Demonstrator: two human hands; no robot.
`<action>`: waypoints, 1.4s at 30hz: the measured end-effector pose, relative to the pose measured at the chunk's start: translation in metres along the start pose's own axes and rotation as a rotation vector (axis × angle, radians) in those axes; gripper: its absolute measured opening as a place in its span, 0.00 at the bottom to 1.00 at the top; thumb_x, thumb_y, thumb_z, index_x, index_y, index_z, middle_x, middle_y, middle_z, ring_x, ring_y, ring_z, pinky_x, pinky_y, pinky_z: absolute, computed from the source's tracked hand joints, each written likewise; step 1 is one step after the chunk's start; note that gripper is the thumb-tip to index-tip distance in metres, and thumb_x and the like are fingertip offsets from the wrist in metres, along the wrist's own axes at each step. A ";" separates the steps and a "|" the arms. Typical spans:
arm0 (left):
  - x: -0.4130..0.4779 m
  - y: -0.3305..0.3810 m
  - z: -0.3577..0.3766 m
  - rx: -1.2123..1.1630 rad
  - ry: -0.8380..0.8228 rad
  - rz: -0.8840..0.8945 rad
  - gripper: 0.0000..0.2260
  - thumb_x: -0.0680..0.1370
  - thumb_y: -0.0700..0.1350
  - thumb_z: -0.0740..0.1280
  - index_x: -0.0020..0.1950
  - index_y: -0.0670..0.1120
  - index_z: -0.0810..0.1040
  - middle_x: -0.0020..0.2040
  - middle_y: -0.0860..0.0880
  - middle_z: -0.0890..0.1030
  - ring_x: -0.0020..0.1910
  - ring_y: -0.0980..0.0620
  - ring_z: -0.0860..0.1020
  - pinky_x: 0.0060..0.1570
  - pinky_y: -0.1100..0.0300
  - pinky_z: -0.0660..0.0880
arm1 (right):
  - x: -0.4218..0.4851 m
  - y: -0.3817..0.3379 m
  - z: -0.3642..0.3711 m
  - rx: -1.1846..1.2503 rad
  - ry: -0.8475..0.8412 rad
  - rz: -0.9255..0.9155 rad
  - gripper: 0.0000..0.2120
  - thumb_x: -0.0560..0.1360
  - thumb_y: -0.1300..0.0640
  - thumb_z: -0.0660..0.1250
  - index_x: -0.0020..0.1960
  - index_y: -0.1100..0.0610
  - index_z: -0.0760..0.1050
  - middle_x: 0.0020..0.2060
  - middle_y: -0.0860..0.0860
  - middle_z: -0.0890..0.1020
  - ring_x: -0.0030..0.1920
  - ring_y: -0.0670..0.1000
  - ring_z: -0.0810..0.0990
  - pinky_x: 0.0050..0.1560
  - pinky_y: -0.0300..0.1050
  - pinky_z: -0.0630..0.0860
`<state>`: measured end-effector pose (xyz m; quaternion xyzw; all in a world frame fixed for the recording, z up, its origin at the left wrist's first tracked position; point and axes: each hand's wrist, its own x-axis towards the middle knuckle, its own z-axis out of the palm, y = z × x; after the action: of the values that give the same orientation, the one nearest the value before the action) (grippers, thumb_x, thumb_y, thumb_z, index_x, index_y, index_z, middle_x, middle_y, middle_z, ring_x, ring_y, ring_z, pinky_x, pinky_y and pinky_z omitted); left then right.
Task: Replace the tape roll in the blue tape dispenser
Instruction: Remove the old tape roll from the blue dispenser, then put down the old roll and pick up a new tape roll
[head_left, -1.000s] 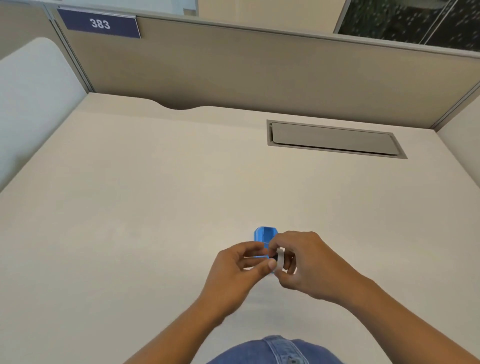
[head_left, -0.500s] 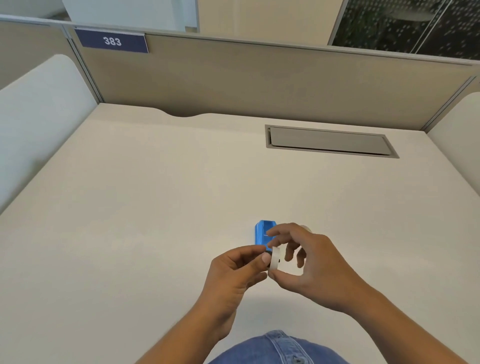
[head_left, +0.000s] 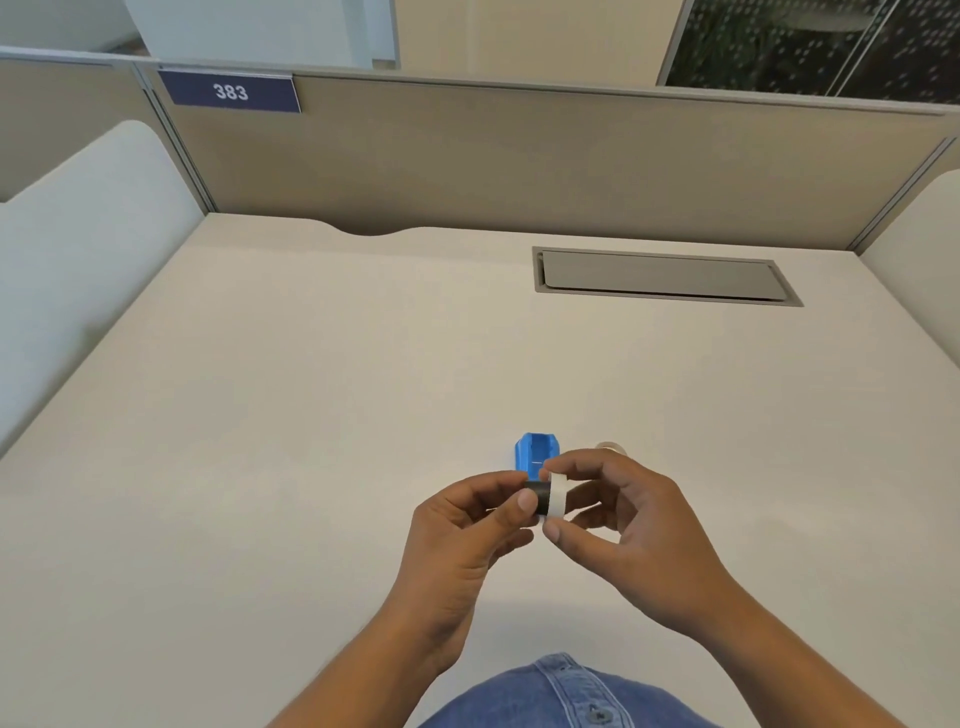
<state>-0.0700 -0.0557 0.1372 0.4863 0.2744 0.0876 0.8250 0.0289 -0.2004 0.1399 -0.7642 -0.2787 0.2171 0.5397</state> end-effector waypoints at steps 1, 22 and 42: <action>0.000 0.001 0.000 -0.008 0.008 0.001 0.13 0.64 0.46 0.75 0.47 0.46 0.86 0.48 0.43 0.87 0.47 0.47 0.84 0.48 0.56 0.78 | 0.000 0.001 -0.001 -0.001 0.007 -0.003 0.18 0.69 0.61 0.77 0.55 0.45 0.80 0.47 0.44 0.83 0.47 0.52 0.83 0.48 0.45 0.82; 0.009 -0.004 -0.001 -0.075 0.047 -0.038 0.12 0.63 0.41 0.75 0.46 0.44 0.85 0.49 0.40 0.86 0.46 0.47 0.83 0.46 0.59 0.79 | 0.045 0.133 -0.026 -0.415 0.294 0.305 0.21 0.65 0.57 0.79 0.56 0.54 0.78 0.48 0.48 0.82 0.40 0.49 0.81 0.44 0.46 0.79; 0.013 -0.005 0.000 -0.091 0.049 -0.056 0.11 0.64 0.41 0.75 0.46 0.43 0.85 0.48 0.41 0.86 0.45 0.47 0.83 0.41 0.62 0.80 | 0.072 0.127 -0.044 -0.522 0.247 0.289 0.16 0.70 0.59 0.72 0.56 0.49 0.75 0.55 0.48 0.77 0.44 0.47 0.78 0.47 0.44 0.74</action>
<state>-0.0602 -0.0533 0.1281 0.4382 0.3037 0.0885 0.8414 0.1351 -0.2172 0.0320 -0.9291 -0.1461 0.1181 0.3187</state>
